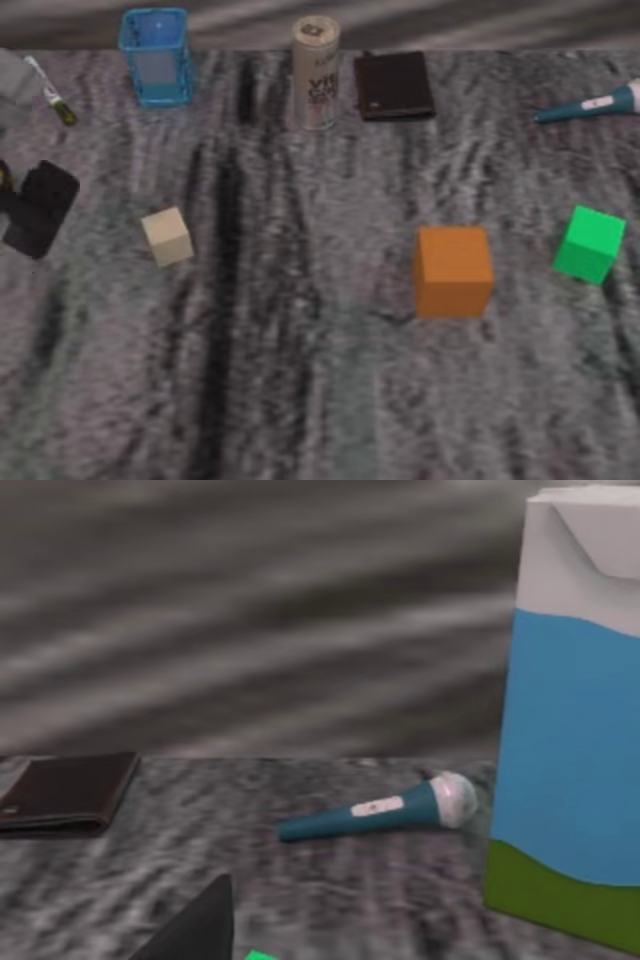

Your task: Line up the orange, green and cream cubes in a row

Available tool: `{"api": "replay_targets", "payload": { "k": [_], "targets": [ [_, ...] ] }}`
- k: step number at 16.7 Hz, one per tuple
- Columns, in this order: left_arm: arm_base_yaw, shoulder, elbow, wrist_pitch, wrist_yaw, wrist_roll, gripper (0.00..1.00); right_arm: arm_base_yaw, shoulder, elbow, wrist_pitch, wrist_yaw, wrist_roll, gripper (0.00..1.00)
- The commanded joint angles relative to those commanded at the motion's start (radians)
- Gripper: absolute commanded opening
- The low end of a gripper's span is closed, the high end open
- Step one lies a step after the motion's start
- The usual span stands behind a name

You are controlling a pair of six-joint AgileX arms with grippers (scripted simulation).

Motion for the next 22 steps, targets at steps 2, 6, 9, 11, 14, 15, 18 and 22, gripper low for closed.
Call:
{"api": "replay_targets", "payload": {
  "k": [2,6,9,11,14,15,18,22],
  "targets": [
    [-0.025,0.225,0.183,-0.116,0.002,0.088,1.0,0.0,0.0,0.0,0.0,0.0,0.0,1.0],
    [-0.07,0.643,0.52,-0.328,0.004,0.25,1.0,0.0,0.0,0.0,0.0,0.0,0.0,1.0],
    [-0.097,0.9,0.724,-0.453,0.005,0.346,1.0,0.0,0.0,0.0,0.0,0.0,0.0,1.0],
    [-0.11,1.026,0.825,-0.514,0.005,0.394,1.0,0.0,0.0,0.0,0.0,0.0,0.0,1.0],
    [-0.121,1.134,0.916,-0.568,0.005,0.438,1.0,0.0,0.0,0.0,0.0,0.0,0.0,1.0],
    [-0.123,1.149,0.928,-0.576,0.005,0.444,1.0,0.0,0.0,0.0,0.0,0.0,0.0,1.0],
    [-0.123,1.154,0.932,-0.578,0.005,0.446,1.0,0.0,0.0,0.0,0.0,0.0,0.0,1.0],
    [-0.12,1.158,0.916,-0.56,0.005,0.446,1.0,0.0,0.0,0.0,0.0,0.0,0.0,1.0]
  ]
}}
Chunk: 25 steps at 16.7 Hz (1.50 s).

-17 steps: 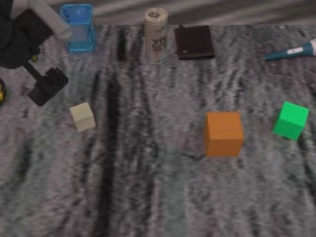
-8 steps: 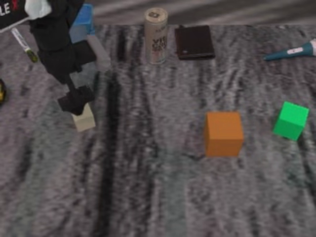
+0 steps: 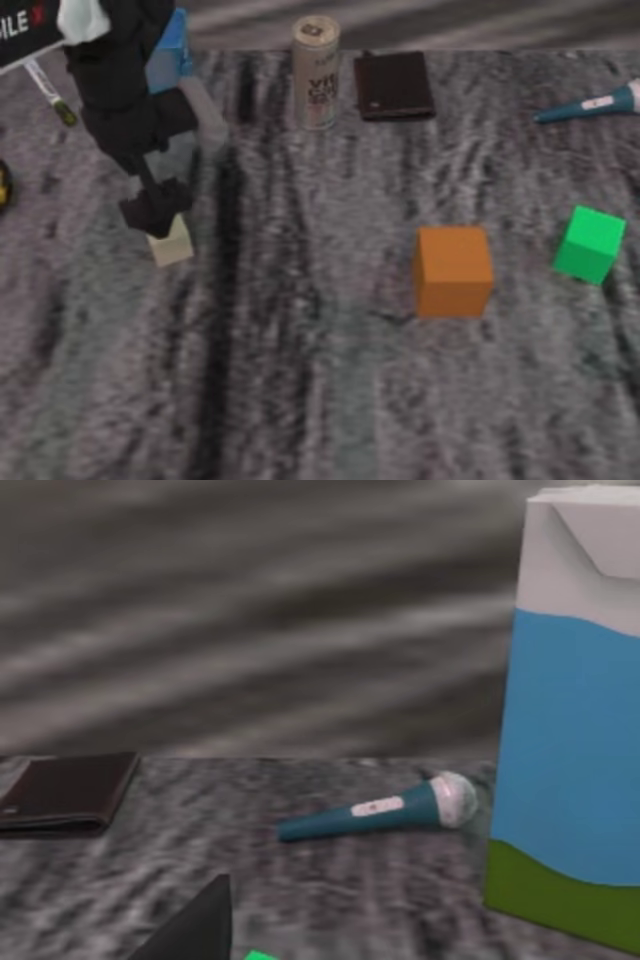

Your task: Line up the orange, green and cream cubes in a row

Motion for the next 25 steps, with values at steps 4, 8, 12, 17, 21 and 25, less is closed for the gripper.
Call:
{"api": "replay_targets", "payload": {
  "k": [4,8,12,17,21,25],
  "targets": [
    [-0.001,0.054,-0.086,0.148,0.001,0.001,1.0,0.0,0.0,0.0,0.0,0.0,0.0,1.0],
    [-0.002,0.104,-0.16,0.268,0.001,0.002,1.0,0.0,0.0,0.0,0.0,0.0,0.0,1.0],
    [-0.002,0.107,-0.162,0.271,0.001,0.002,1.0,0.0,0.0,0.0,0.0,0.0,0.0,1.0],
    [-0.002,0.107,-0.162,0.271,0.001,0.002,0.62,0.0,0.0,0.0,0.0,0.0,0.0,1.0],
    [-0.002,0.107,-0.162,0.271,0.001,0.002,0.32,0.0,0.0,0.0,0.0,0.0,0.0,1.0],
    [-0.002,0.107,-0.162,0.271,0.001,0.002,0.02,0.0,0.0,0.0,0.0,0.0,0.0,1.0]
  ]
}}
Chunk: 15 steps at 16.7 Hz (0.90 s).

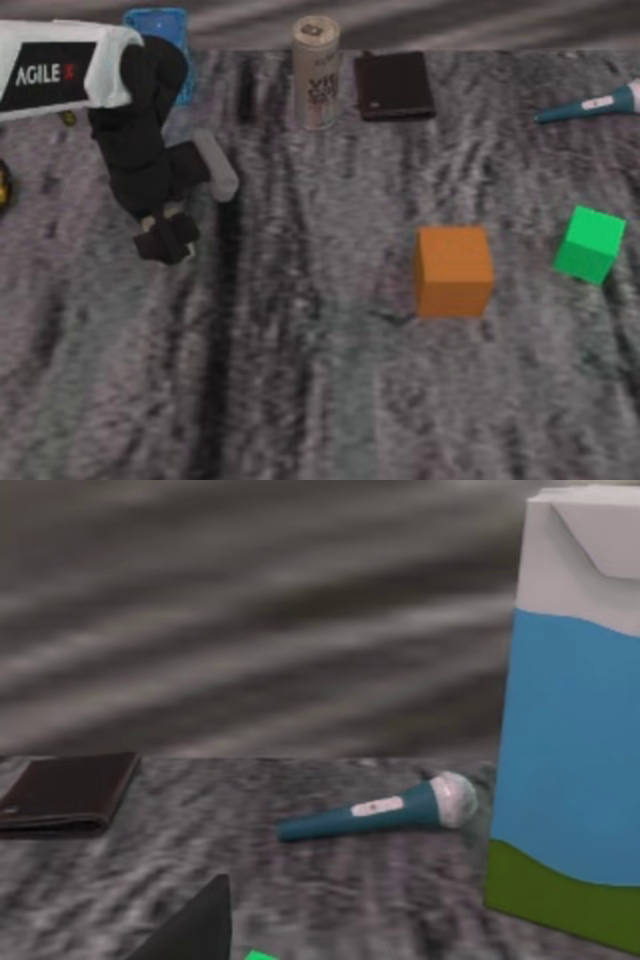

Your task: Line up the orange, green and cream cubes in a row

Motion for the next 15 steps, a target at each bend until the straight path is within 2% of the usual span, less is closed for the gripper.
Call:
{"api": "replay_targets", "payload": {
  "k": [8,12,15],
  "targets": [
    [0.0,0.0,0.0,0.0,0.0,0.0,0.0,0.0,0.0,0.0,0.0,0.0,0.0,1.0],
    [0.0,-0.051,0.033,-0.068,0.015,-0.009,0.0,0.0,0.0,0.0,0.0,0.0,0.0,1.0],
    [0.012,-0.087,0.099,-0.183,0.014,-0.013,0.0,0.0,0.0,0.0,0.0,0.0,0.0,1.0]
  ]
}}
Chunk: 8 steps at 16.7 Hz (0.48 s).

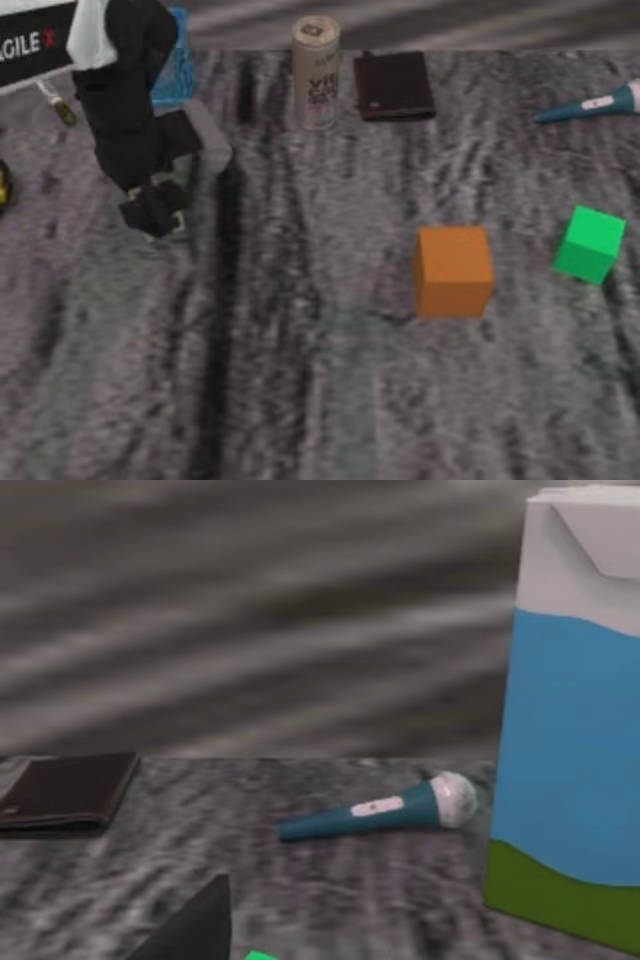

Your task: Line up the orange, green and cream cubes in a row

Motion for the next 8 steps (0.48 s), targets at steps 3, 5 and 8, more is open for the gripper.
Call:
{"api": "replay_targets", "payload": {
  "k": [3,5,8],
  "targets": [
    [0.007,-0.032,0.045,-0.07,-0.001,-0.002,0.0,0.0,0.0,0.0,0.0,0.0,0.0,1.0],
    [0.007,-0.034,0.047,-0.072,-0.001,-0.003,0.0,0.0,0.0,0.0,0.0,0.0,0.0,1.0],
    [-0.001,-0.03,0.047,-0.07,-0.001,-0.001,0.0,0.0,0.0,0.0,0.0,0.0,0.0,1.0]
  ]
}}
